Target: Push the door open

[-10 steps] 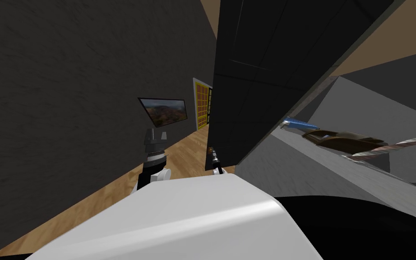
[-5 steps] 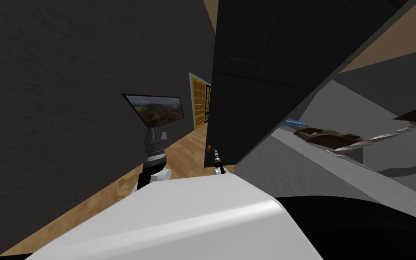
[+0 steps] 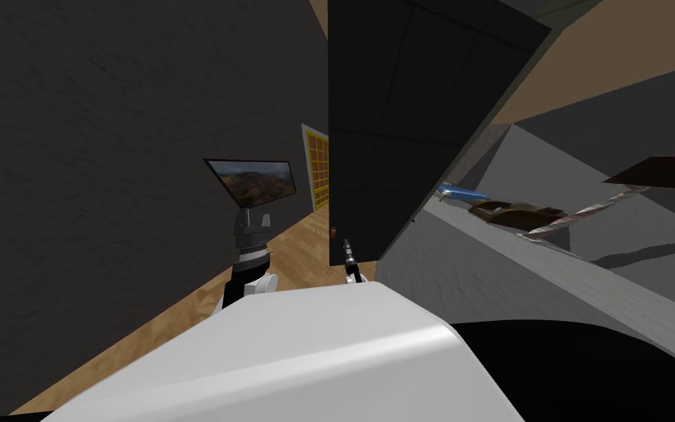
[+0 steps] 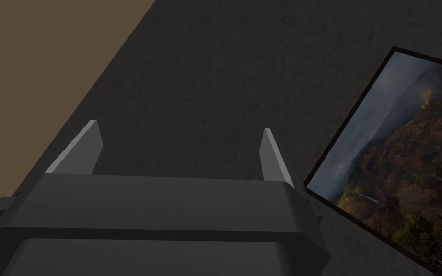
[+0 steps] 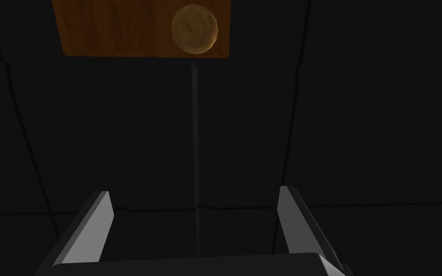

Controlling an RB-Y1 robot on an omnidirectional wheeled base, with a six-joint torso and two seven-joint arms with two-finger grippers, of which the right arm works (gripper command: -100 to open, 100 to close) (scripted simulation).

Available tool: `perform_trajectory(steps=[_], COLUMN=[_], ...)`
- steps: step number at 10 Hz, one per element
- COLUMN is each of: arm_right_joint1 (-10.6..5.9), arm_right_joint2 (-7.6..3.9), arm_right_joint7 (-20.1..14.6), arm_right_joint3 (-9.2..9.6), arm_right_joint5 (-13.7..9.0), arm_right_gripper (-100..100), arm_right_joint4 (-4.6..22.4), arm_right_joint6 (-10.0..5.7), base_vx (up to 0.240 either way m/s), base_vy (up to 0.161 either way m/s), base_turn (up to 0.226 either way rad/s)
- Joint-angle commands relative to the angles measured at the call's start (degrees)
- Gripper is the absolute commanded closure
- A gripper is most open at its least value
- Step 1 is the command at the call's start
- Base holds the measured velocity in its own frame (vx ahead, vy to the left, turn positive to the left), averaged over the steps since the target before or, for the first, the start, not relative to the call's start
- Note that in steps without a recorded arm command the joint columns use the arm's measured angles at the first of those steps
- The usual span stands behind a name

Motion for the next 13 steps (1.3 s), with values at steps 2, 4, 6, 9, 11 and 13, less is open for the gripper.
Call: perform_trajectory(steps=[2, 4, 6, 9, 11, 13], arm_right_joint1=[0.54, 0.56, 0.54, 0.45, 0.39, 0.32], arm_right_joint2=[1.44, 1.44, 0.01, -2.25, -2.13, -0.47], arm_right_joint7=[-0.24, -0.26, -0.26, -0.18, -0.12, -0.06], arm_right_joint3=[-0.14, -0.14, -0.24, -0.6, -0.82, -1.08], arm_right_joint5=[0.69, 0.69, 0.67, 0.52, 0.43, 0.33], arm_right_gripper=[-100, -100, -100, -100, -100, -100], arm_right_joint4=[-0.5, -0.56, -0.45, -0.12, 0.07, 0.31], arm_right_joint6=[0.03, 0.13, -0.05, -0.56, -0.85, -1.22], base_vx=[-0.179, -0.061, 0.136, 0.246, 0.221, 0.186], base_vy=[0.152, 0.102, -0.059, -0.041, 0.059, 0.126], base_turn=[-0.015, 0.0, 0.003, 0.029, 0.027, 0.033])
